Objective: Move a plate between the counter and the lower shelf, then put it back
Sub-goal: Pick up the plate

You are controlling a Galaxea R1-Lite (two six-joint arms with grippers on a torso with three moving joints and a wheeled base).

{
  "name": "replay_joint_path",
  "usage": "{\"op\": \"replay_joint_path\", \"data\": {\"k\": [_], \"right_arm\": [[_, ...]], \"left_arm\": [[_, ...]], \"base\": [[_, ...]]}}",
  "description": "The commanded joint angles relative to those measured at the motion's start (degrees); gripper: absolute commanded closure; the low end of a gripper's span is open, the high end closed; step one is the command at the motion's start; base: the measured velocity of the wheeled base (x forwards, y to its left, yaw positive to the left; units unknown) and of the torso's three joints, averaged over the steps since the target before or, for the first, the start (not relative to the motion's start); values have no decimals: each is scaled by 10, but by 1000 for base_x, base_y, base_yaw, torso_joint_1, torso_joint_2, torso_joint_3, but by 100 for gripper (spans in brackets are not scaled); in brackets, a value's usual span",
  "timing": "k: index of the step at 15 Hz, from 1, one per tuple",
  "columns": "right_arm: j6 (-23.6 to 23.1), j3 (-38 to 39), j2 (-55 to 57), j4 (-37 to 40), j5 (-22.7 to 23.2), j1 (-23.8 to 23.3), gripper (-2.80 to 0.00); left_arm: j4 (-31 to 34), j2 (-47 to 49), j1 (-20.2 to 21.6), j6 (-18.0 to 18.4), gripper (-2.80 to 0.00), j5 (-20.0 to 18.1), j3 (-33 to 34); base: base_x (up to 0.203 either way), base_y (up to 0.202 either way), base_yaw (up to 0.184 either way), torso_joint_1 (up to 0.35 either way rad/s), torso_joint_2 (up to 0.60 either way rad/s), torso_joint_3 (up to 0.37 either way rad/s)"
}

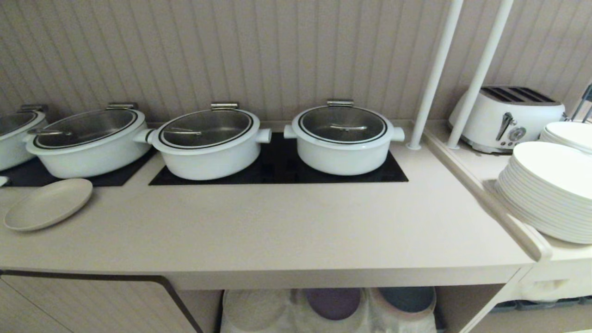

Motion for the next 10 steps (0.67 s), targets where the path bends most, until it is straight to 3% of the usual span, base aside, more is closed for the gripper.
{"op": "replay_joint_path", "data": {"k": [1, 5, 10], "right_arm": [[-1, 0, 1, 0, 0, 1, 0], [-2, 1, 1, 0, 0, 0, 0], [-2, 1, 1, 0, 0, 0, 0]], "left_arm": [[0, 1, 0, -1, 0, 1, 0], [0, 1, 0, -1, 0, 1, 0], [0, 1, 0, -1, 0, 2, 0]], "base": [[0, 0, 0, 0, 0, 0], [0, 39, 7, 5, 0, 1], [0, 195, 0, 3, 2, 3]]}}
